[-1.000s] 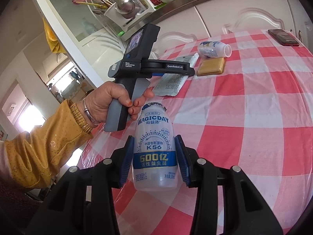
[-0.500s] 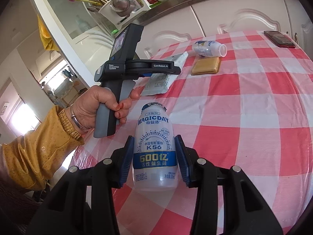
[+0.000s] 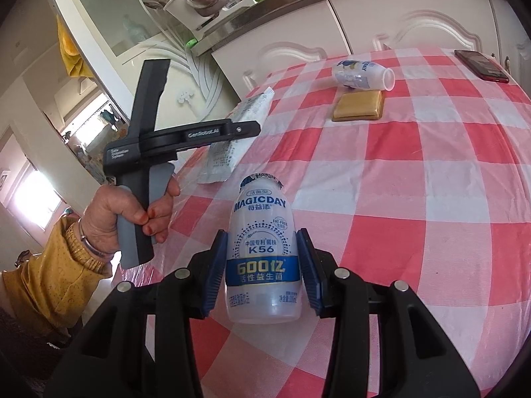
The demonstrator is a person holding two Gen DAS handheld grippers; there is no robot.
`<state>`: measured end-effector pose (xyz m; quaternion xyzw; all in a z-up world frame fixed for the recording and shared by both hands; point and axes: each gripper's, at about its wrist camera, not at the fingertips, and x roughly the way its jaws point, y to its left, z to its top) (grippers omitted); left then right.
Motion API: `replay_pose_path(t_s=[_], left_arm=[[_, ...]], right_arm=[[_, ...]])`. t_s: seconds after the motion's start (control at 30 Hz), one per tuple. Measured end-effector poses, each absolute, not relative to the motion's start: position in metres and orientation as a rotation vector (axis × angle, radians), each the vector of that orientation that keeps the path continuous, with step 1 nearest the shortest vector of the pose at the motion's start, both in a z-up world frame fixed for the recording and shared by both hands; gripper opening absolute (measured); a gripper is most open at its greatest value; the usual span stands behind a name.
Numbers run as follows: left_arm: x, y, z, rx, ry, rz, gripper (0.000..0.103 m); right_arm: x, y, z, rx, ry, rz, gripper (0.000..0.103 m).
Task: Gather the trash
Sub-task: 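Carry the yogurt bottle and grey packet over the orange bucket with both grippers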
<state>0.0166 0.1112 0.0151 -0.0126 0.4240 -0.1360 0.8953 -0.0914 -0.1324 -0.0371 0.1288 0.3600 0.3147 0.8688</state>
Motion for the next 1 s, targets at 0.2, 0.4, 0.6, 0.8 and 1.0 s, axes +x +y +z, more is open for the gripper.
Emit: replay_pose_path(t_s=[0.2,0.4,0.6,0.8,1.0], left_arm=[[-0.010,0.144,0.022,-0.073,0.860,-0.261,0.070],[-0.043,0.173,0.028,-0.077,0.824,-0.229,0.070],[-0.071,0.209,0.038,-0.110,0.799,-0.187,0.071],[-0.094,0.252,0.047,-0.151,0.782,-0.111,0.071],[-0.112,0.299,0.041,-0.208,0.799,-0.029,0.071]], right_arm=[[-0.086,-0.124,-0.033,0.264,0.774,0.649,0.044],[-0.082,-0.111,-0.029,0.245,0.796,0.646,0.044],[-0.079,-0.087,-0.024,0.247,0.849,0.703,0.044],[-0.077,-0.054,-0.015,0.243,0.887,0.781,0.044],[-0.073,-0.010,0.000,0.211,0.908,0.872,0.044]])
